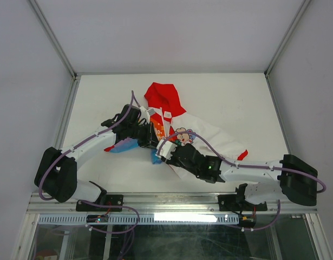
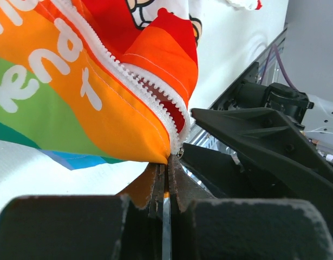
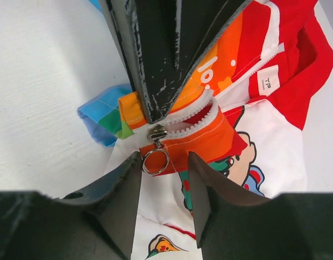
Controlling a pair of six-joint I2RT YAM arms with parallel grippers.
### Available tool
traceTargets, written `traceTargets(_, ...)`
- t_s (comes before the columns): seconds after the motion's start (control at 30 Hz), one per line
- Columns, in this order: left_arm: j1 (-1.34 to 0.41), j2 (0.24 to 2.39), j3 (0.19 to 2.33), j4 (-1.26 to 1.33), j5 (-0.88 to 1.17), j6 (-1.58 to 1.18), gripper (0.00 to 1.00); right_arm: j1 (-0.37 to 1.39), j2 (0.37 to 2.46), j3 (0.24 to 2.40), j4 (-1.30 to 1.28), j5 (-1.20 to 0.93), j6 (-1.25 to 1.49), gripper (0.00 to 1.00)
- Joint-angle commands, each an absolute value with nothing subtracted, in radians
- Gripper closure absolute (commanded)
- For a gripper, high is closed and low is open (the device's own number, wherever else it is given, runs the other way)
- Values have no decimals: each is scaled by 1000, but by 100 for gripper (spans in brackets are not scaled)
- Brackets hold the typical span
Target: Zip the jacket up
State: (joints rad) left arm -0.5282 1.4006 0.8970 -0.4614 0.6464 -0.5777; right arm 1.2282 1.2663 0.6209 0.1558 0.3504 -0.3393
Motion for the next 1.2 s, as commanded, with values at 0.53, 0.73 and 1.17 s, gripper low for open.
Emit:
traceTargets(0.53, -516, 1388, 945, -497, 622, -522, 100, 1182, 1222, 668, 157, 286, -344, 76)
traceTargets(0.73, -516, 1384, 942, -497, 621, -524, 100, 1172, 1222, 663, 169, 210, -329, 71)
traceTargets(1.17, -517, 1392, 947, -497, 624, -533, 100, 1180, 1238, 622, 250, 216, -279, 41)
